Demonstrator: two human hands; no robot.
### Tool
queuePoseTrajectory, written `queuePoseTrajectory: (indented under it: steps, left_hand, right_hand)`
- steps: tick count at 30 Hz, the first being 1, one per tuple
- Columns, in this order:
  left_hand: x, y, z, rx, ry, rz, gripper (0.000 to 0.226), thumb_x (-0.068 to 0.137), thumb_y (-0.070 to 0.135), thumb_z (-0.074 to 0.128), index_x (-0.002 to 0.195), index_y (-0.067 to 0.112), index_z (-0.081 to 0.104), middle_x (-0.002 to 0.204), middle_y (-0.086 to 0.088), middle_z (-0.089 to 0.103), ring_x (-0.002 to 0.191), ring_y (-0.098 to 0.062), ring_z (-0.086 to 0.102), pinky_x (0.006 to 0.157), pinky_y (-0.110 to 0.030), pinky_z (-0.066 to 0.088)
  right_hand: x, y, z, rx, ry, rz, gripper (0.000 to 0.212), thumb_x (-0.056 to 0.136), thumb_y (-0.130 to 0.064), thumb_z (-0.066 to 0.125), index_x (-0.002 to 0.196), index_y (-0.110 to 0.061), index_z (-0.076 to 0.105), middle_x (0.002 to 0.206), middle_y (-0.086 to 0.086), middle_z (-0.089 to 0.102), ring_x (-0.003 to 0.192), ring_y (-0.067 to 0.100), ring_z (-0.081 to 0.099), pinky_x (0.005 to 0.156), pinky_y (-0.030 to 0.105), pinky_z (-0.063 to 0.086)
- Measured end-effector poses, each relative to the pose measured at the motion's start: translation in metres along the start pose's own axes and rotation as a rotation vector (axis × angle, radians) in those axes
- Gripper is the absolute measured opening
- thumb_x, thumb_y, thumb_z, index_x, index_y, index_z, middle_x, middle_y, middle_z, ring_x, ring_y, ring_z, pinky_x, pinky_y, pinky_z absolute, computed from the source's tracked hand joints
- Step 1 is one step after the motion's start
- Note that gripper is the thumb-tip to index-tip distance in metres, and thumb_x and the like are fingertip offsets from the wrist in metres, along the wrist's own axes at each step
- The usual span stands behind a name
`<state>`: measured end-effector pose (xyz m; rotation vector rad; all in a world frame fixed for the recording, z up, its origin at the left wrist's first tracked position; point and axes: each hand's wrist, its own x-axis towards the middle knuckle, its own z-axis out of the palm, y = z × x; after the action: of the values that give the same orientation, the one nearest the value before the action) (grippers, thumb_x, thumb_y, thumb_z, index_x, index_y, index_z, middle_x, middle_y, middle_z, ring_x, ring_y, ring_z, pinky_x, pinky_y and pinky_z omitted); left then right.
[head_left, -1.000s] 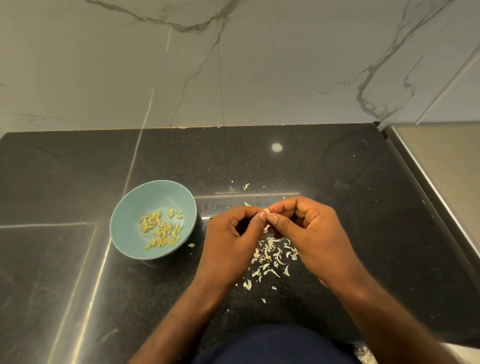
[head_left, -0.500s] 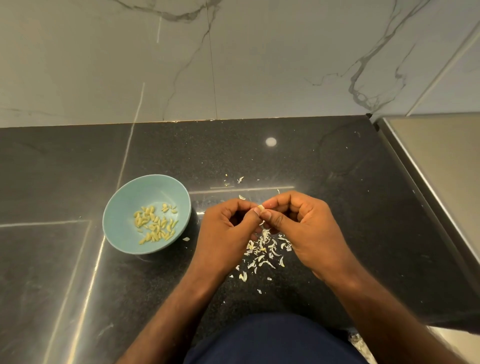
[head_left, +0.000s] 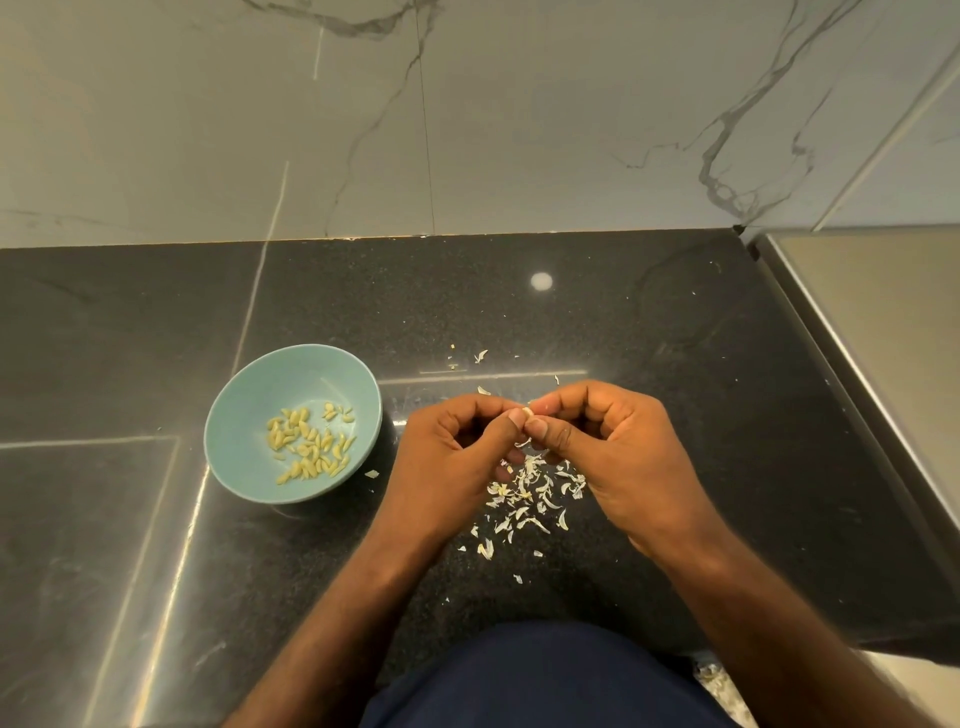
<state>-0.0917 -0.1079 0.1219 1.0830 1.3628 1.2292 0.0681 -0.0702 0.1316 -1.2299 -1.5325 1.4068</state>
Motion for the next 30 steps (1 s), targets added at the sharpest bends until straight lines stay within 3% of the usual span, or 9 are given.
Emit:
queuePoseTrajectory:
  steps: [12, 17, 21, 27, 30]
  left_hand:
    - [-0.0005, 0.0007, -0.0015, 0.045, 0.030, 0.002, 0.009, 0.091, 0.011, 0.068, 0.087, 0.014, 0.075, 0.073, -0.003, 0.072, 0.065, -0.010, 0.065, 0.058, -0.020, 0.053]
    - [-0.0003, -0.0007, -0.0002, 0.088, 0.056, 0.023, 0.013, 0.091, 0.010, 0.068, 0.083, 0.018, 0.074, 0.072, -0.005, 0.071, 0.066, -0.025, 0.065, 0.062, -0.034, 0.055]
    - [-0.0007, -0.0011, 0.0004, 0.042, 0.082, -0.006, 0.013, 0.089, 0.008, 0.069, 0.080, 0.017, 0.074, 0.069, -0.003, 0.070, 0.063, -0.015, 0.061, 0.059, -0.027, 0.052]
    - [0.0002, -0.0040, -0.0013, 0.060, 0.196, -0.048, 0.016, 0.087, 0.007, 0.067, 0.076, 0.017, 0.072, 0.069, -0.006, 0.070, 0.063, -0.014, 0.062, 0.062, -0.030, 0.051]
    - [0.0015, -0.0041, -0.0059, 0.097, 0.212, -0.041, 0.013, 0.088, 0.012, 0.070, 0.079, 0.020, 0.073, 0.068, -0.002, 0.072, 0.063, -0.012, 0.066, 0.061, -0.027, 0.053]
  right_hand:
    - [-0.0006, 0.0036, 0.0028, 0.007, -0.018, 0.007, 0.013, 0.086, -0.010, 0.073, 0.097, -0.017, 0.073, 0.087, 0.002, 0.076, 0.081, 0.017, 0.072, 0.075, 0.030, 0.058]
    - [-0.0004, 0.0043, 0.0061, 0.049, -0.028, -0.001, 0.019, 0.086, -0.011, 0.072, 0.103, -0.020, 0.074, 0.087, 0.000, 0.077, 0.081, 0.014, 0.073, 0.073, 0.025, 0.055]
    - [-0.0018, 0.0064, 0.0073, 0.073, -0.009, -0.010, 0.013, 0.086, -0.013, 0.072, 0.098, -0.017, 0.075, 0.086, 0.002, 0.077, 0.080, 0.017, 0.073, 0.074, 0.026, 0.056]
    - [-0.0011, 0.0023, 0.0066, 0.410, 0.068, 0.032, 0.022, 0.080, -0.012, 0.069, 0.100, -0.003, 0.068, 0.088, 0.014, 0.072, 0.079, 0.024, 0.069, 0.073, 0.033, 0.058]
    - [0.0013, -0.0002, 0.0021, 0.437, 0.075, 0.040, 0.028, 0.079, -0.014, 0.067, 0.103, 0.000, 0.067, 0.090, 0.014, 0.072, 0.078, 0.022, 0.069, 0.072, 0.030, 0.058]
